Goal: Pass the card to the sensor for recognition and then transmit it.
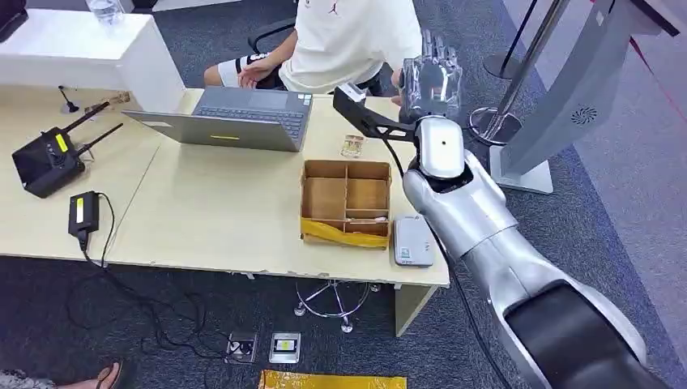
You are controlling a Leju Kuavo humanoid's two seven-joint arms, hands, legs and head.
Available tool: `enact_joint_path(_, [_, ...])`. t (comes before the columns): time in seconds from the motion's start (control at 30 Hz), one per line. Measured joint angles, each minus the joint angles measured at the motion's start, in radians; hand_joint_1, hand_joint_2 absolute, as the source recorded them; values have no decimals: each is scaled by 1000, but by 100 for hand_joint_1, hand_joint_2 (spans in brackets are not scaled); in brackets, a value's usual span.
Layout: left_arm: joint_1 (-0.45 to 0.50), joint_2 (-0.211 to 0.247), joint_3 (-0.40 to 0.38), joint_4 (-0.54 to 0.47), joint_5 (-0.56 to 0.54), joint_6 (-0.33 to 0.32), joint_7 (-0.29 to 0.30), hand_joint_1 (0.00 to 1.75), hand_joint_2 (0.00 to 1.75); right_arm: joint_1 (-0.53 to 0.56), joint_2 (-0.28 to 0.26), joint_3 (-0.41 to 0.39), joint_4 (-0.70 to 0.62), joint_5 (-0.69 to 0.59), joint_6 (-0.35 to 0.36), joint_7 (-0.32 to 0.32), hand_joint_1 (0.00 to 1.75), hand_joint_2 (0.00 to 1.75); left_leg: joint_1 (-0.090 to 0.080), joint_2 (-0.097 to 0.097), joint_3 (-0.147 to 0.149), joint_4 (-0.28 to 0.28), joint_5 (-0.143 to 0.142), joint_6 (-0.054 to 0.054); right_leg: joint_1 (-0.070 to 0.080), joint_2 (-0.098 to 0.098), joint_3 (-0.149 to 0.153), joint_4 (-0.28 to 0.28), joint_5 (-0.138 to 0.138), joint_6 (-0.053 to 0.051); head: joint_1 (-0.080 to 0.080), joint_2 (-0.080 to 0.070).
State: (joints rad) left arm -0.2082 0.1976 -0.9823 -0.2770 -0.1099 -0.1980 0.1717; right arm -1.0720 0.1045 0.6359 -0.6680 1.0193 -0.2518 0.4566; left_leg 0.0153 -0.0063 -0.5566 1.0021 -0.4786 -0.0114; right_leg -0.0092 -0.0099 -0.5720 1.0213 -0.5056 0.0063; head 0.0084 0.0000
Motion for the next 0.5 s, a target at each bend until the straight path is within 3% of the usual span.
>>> enact_joint_path(0.13, [1,-1,0,1,-7,-3,-2,0,175,-19,-2,15,37,19,17,11,175,175,0,0,0,0,0,0,0,0,0,0,0,0,0,0])
enact_joint_path(0.17, [1,-1,0,2,-9,-4,-2,0,175,-21,-3,19,42,22,18,14,145,175,0,0,0,0,0,0,0,0,0,0,0,0,0,0])
enact_joint_path(0.2, [1,-2,0,2,-13,-4,-2,0,175,-25,-4,22,50,24,18,16,0,175,0,0,0,0,0,0,0,0,0,0,0,0,0,0])
enact_joint_path(0.37, [2,-3,0,3,-25,0,-2,0,175,-27,-16,36,61,39,-21,9,0,175,0,0,0,0,0,0,0,1,0,0,0,0,0,0])
enact_joint_path(0.5, [13,-4,1,3,-22,16,-2,0,175,-15,-29,34,38,-7,-194,-70,0,175,0,2,1,0,0,0,0,3,0,0,0,0,0,0])
